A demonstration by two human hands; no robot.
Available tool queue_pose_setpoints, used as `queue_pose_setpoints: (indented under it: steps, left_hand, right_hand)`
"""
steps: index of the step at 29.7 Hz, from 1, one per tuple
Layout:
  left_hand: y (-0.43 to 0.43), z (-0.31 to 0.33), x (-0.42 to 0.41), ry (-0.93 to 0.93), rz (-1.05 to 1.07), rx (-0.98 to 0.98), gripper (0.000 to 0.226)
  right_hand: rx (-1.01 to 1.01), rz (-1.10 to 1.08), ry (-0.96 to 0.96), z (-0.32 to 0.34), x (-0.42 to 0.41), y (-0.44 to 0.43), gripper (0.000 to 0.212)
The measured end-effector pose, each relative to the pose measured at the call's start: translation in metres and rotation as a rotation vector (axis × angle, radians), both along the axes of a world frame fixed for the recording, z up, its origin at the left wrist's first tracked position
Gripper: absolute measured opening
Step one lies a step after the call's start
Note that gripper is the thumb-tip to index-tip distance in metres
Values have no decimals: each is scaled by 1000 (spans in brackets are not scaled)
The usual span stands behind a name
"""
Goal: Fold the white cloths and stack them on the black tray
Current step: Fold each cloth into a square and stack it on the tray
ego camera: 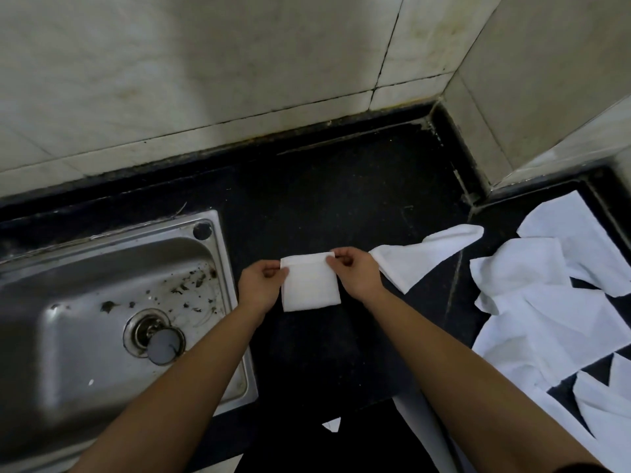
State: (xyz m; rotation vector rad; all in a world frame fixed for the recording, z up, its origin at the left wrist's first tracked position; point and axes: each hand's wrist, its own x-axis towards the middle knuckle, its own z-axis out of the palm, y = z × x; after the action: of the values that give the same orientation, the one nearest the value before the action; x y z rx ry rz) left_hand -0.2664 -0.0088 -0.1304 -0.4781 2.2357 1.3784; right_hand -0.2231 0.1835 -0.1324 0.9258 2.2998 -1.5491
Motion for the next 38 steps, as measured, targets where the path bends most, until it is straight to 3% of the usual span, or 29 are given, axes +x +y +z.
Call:
queue_pose_setpoints:
  steps: [3, 6, 8, 10, 12, 16, 22, 31, 35, 38]
  left_hand:
    - [2, -4, -3, 22, 9, -34, 18]
    - [2, -1, -1, 118, -95, -111, 30]
    - [-7, -1, 7, 327, -303, -210, 34]
    - [-20, -2, 15, 599, -588, -371, 36]
    - [-32, -7, 19, 749, -847, -501, 49]
    - [-38, -14, 18, 686, -1211, -653, 77]
    - [-41, -17, -2, 583, -1355, -764, 86]
    - [-41, -15, -3, 505, -1373, -725, 90]
    - [-26, 3, -7, 380, -1145, -560, 88]
    - [-12, 16, -18, 481, -984, -467, 69]
  right_hand:
    - [58, 27, -9, -4, -5, 0, 25]
    - [173, 111, -8, 0, -4, 0, 35]
    - [364, 262, 70, 4, 5, 2, 42]
    - [609, 502, 269, 6, 18, 7, 42]
    - [740, 732, 415, 4, 28, 13, 45]
    - [887, 1033, 294, -7, 37, 15, 64]
    - [939, 1126, 137, -23, 32, 22, 76]
    - [847, 1124, 18, -11, 31, 17, 81]
    - [501, 520, 97, 7, 49, 9, 69]
    - [408, 247, 32, 15, 62, 4, 52]
